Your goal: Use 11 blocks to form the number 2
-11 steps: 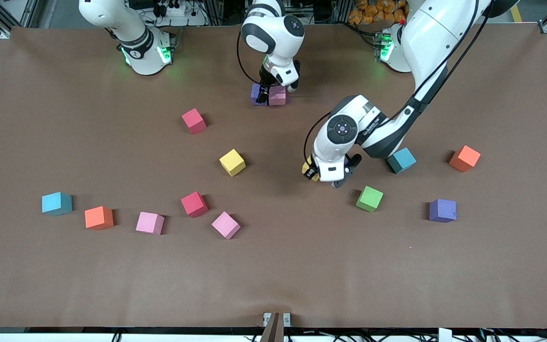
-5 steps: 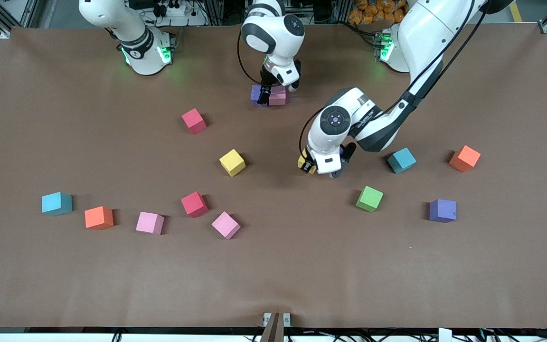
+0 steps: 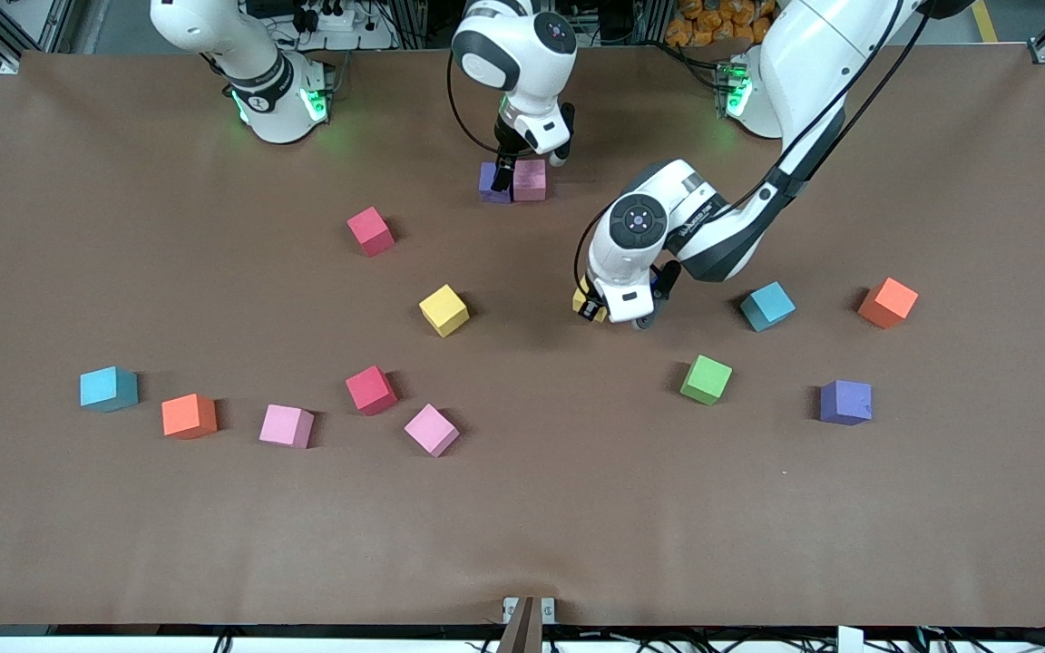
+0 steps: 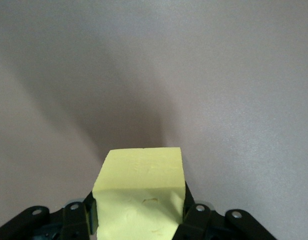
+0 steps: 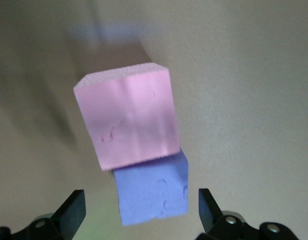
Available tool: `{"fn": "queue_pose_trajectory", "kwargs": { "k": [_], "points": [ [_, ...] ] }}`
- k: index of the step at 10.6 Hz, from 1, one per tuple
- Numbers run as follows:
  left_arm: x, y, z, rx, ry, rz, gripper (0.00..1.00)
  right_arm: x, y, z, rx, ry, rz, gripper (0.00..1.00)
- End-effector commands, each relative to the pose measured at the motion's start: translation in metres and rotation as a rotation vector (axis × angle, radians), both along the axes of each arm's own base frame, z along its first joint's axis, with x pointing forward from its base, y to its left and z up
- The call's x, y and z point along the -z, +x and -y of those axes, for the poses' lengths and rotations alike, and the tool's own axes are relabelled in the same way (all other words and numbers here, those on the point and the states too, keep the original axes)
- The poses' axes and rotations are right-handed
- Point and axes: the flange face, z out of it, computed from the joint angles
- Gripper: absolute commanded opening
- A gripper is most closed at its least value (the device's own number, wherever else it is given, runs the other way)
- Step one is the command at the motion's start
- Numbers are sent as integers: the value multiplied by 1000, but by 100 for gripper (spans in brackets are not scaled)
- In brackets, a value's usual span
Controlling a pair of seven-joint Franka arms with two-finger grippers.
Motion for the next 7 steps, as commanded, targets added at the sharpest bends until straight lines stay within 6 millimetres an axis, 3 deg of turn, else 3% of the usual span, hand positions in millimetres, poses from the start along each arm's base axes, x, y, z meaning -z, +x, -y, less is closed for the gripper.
{"fn": "queue_pose_trajectory", "kwargs": {
  "k": [1, 3, 5, 7],
  "points": [
    [-11, -16, 4, -70, 13, 11, 46, -46, 18, 43, 59, 44, -18, 100],
    [-10, -26, 11, -149, 22, -1, 45, -90, 52, 78, 139, 35, -32, 100],
    [-9, -48, 24, -215, 33, -23, 45, -136, 98, 119, 243, 72, -15, 100],
    [-17, -72, 27, -221, 54, -10, 45, -162, 159, 169, 399, 121, 11, 100]
  ]
}}
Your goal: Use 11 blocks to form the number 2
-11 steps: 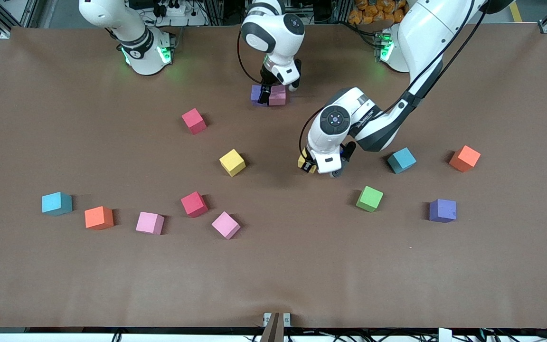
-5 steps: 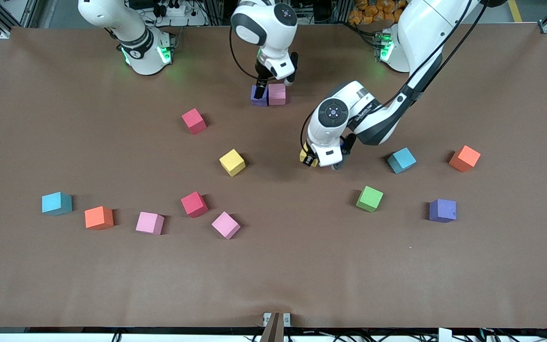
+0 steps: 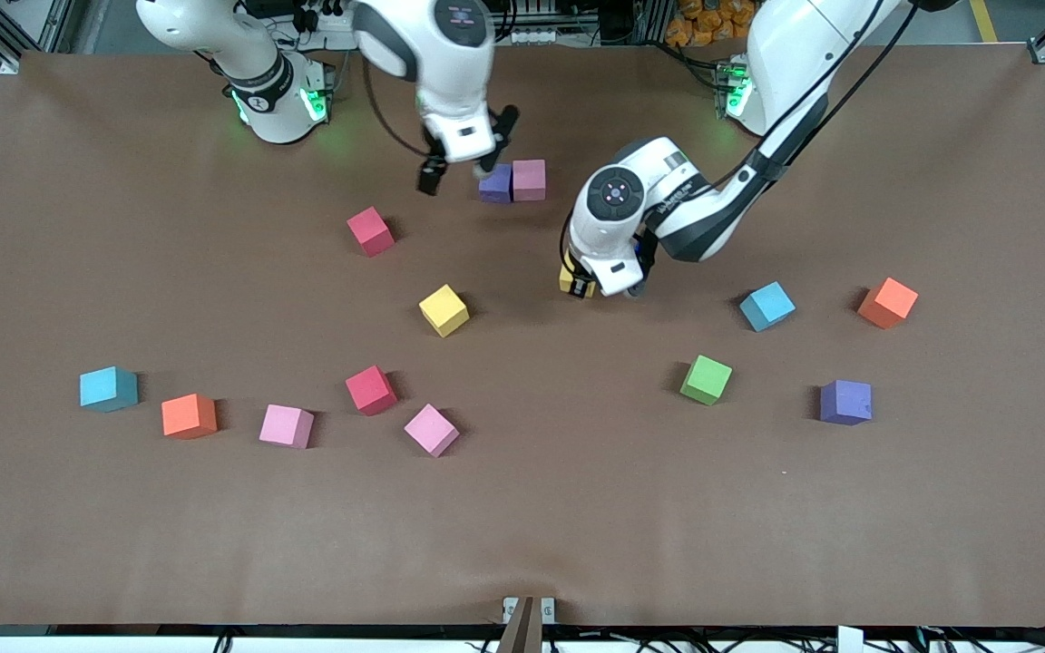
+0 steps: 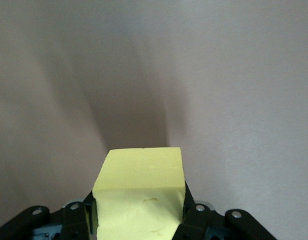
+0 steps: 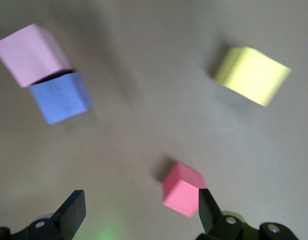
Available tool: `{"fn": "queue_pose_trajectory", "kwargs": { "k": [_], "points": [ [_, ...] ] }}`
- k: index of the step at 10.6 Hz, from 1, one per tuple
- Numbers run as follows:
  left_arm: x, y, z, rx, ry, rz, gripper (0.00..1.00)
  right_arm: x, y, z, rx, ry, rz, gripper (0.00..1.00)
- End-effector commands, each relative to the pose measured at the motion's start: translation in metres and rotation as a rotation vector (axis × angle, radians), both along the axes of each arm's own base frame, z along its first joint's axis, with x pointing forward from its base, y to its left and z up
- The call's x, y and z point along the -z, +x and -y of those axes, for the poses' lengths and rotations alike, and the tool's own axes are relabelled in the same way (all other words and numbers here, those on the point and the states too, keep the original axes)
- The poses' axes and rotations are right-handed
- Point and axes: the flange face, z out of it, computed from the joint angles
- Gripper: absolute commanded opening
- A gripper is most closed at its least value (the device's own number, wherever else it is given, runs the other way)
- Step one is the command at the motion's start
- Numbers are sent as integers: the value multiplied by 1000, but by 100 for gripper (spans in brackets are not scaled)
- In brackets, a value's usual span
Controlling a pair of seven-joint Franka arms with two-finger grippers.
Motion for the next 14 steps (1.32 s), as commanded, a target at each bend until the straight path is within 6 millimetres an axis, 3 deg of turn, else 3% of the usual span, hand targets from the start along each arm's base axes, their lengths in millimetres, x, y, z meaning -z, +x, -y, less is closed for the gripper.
{"fn": "queue_pose_trajectory", "kwargs": {
  "k": [1, 4, 7, 9, 10, 11, 14],
  "points": [
    [-21, -25, -2, -22, 28, 47, 45, -21, 56, 56, 159, 28, 34, 100],
    [-21, -34, 5, -19, 24, 38, 45, -25, 157, 131, 389, 24, 79, 100],
    [-17, -44, 9, 4, 30, 31, 45, -2, 252, 196, 601, -5, 109, 100],
    [-20, -69, 29, 62, 24, 33, 45, 24, 284, 228, 907, 20, 131, 99],
    [-18, -82, 37, 61, 27, 21, 42, 37, 297, 253, 1053, 52, 154, 100],
    [-16, -91, 39, 42, 31, -2, 42, 54, 304, 260, 1114, 74, 152, 100],
    [-23, -96, 9, -16, 55, -12, 42, 79, 317, 285, 1267, 159, 75, 100]
  ]
}}
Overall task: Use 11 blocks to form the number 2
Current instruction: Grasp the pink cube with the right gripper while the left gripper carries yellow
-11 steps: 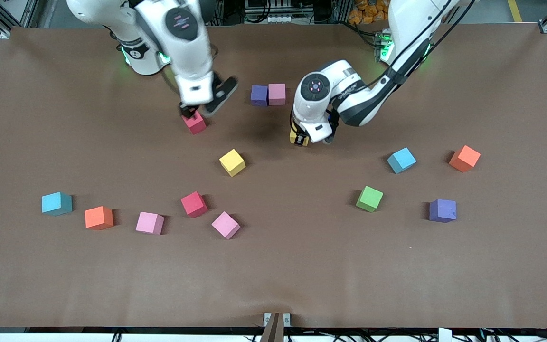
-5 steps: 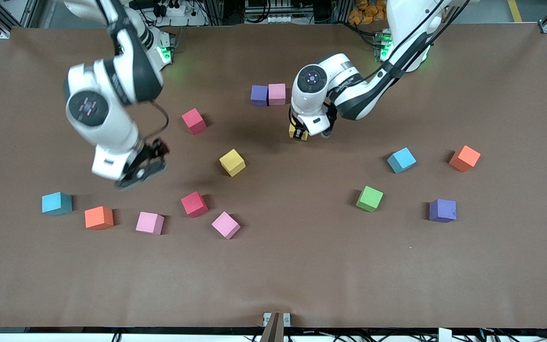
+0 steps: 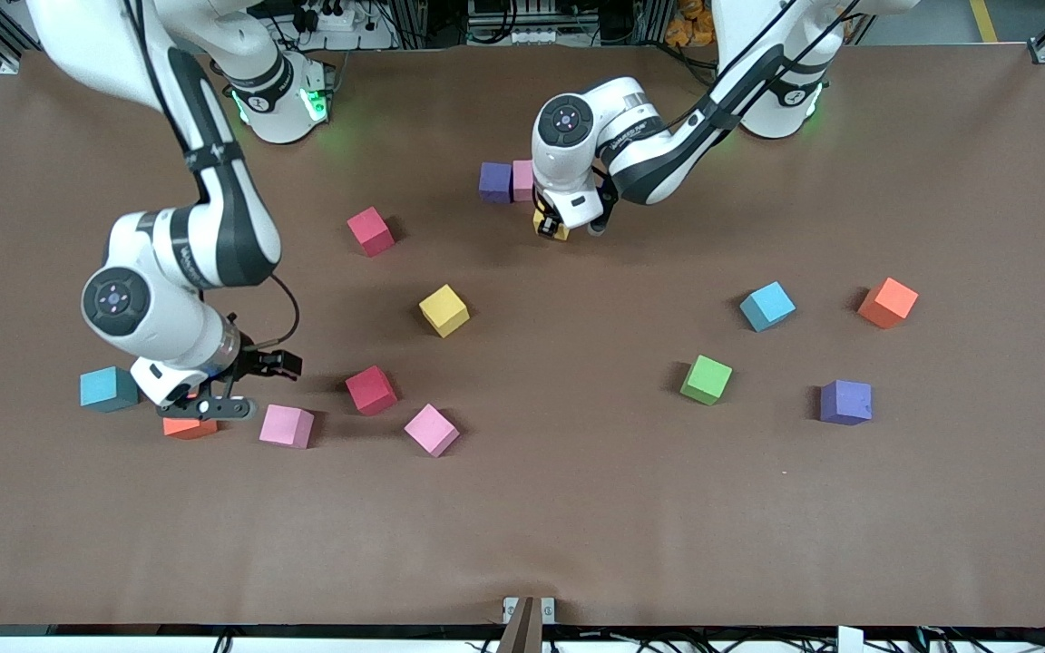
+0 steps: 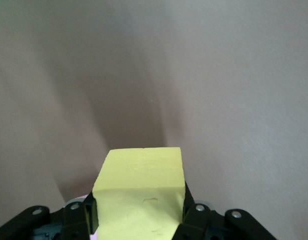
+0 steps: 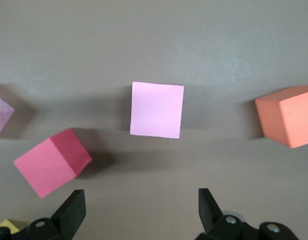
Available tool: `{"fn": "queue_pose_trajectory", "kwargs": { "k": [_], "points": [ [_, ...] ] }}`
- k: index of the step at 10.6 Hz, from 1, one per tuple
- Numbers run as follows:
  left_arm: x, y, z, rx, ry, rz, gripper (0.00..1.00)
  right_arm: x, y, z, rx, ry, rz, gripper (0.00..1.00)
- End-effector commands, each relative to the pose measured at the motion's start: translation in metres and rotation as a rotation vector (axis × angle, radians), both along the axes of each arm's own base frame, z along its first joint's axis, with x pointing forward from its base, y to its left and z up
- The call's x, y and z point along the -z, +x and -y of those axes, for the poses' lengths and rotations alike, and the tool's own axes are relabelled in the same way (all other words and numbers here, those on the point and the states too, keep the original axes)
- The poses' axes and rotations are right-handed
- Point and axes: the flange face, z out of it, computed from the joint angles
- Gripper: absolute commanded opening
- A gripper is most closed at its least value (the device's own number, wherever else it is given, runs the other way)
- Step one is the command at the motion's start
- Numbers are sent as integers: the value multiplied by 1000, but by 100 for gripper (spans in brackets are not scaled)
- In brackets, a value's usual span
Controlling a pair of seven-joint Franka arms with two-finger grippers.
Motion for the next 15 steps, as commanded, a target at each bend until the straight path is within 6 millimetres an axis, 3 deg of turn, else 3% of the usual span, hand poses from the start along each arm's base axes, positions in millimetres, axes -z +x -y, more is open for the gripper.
{"fn": "queue_pose_trajectory", "kwargs": {
  "k": [1, 5, 7, 10, 12, 15],
  "points": [
    [-11, 6, -36, -40, 25, 24, 42, 6, 22, 4, 67, 45, 4, 100],
    [-17, 5, -49, -154, -15, -40, 40, 51, 35, 3, 30, -15, -28, 100],
    [-18, -8, -69, -170, -55, -48, 40, 59, 35, 6, 33, -20, -39, 100],
    [-1, -22, -82, -193, -59, -51, 40, 65, 46, 5, 33, -25, -28, 100],
    [11, -36, -83, -201, -86, -32, 40, 73, 51, 10, 37, -33, -30, 100],
    [11, -54, -69, -221, -125, -44, 40, 85, 57, 11, 39, -41, -32, 100]
  ]
}}
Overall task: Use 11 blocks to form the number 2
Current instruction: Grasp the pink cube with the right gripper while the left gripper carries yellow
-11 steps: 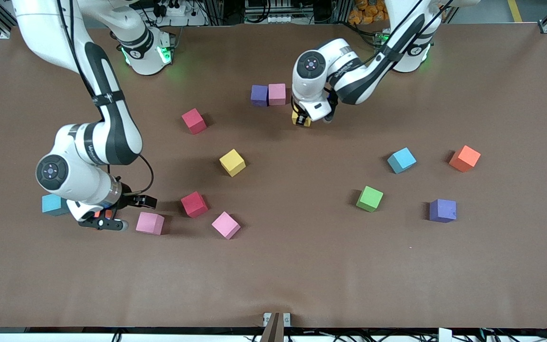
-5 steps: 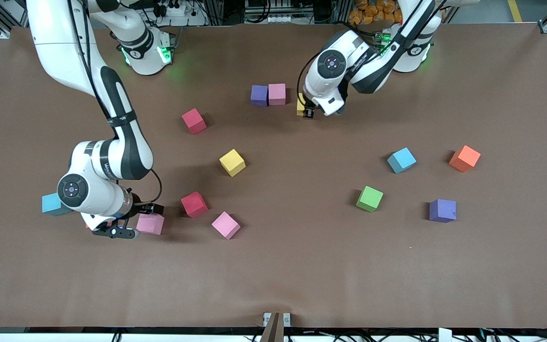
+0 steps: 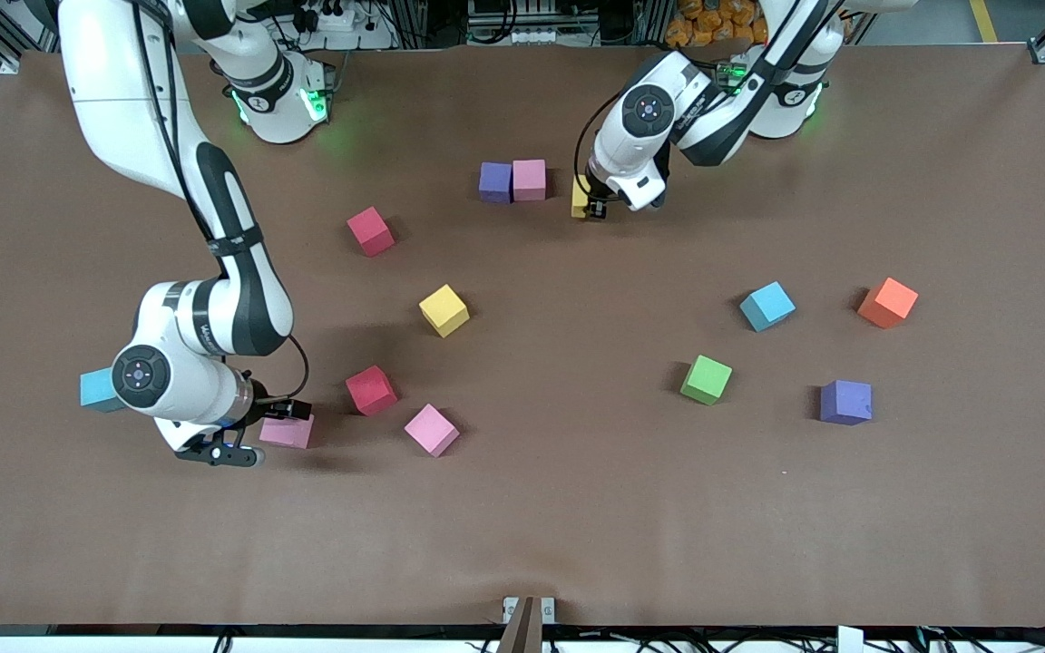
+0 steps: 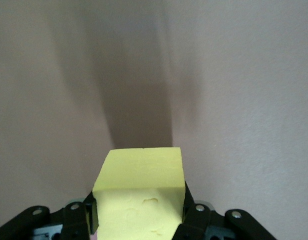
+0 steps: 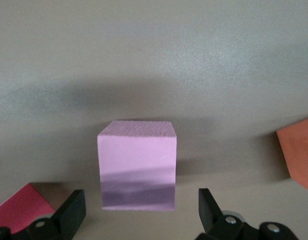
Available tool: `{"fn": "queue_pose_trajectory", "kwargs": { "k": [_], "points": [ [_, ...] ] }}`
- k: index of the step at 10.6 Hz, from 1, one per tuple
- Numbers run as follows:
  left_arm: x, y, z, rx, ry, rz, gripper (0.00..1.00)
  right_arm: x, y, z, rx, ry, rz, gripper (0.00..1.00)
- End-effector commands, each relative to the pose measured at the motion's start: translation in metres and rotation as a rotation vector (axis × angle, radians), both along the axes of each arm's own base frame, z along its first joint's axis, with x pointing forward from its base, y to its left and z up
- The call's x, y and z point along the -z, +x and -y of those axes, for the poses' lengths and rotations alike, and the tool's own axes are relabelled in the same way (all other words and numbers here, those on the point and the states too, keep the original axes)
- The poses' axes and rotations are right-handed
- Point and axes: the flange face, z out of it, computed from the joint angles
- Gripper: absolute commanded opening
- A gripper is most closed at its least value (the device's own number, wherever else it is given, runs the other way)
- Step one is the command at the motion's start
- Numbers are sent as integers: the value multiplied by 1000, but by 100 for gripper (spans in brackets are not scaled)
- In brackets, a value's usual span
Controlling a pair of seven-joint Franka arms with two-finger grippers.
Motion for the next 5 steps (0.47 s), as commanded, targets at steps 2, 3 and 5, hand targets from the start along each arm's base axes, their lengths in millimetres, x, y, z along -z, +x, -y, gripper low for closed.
{"fn": "queue_pose_trajectory", "kwargs": {
  "k": [2, 3, 5],
  "points": [
    [-6, -20, 12, 7, -38, 22, 40, 10, 16, 0, 9, -9, 6, 100],
    [-5, -21, 14, -2, -47, 21, 40, 12, 18, -1, 9, -10, 7, 100],
    [-1, -28, 19, 10, -50, 14, 40, 23, 18, 0, 15, -14, 10, 100]
  ]
}}
